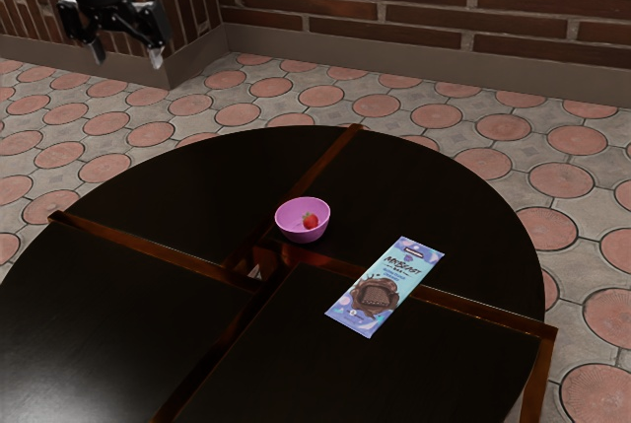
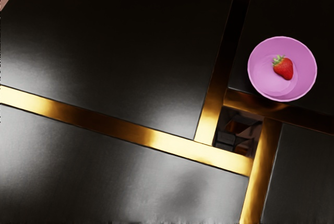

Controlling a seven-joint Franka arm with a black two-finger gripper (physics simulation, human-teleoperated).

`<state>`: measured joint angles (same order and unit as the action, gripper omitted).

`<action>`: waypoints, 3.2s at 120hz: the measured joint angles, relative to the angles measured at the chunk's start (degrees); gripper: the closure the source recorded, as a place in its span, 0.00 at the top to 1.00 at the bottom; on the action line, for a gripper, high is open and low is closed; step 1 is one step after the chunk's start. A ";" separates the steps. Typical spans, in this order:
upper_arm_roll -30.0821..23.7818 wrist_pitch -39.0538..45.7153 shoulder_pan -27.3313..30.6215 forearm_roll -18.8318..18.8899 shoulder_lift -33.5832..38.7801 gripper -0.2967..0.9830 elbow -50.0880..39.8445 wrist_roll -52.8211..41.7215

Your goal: Take strawberry from the bowl

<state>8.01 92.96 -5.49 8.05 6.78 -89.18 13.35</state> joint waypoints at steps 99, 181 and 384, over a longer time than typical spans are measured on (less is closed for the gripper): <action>-0.28 20.24 -3.87 -15.78 -36.95 0.77 5.05 6.31; -0.03 31.07 -1.67 -32.57 -45.20 0.51 7.05 9.59; 1.75 33.54 -1.37 -34.24 -52.04 0.53 13.72 12.86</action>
<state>9.77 126.50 -6.86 -26.19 -45.26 -75.46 26.22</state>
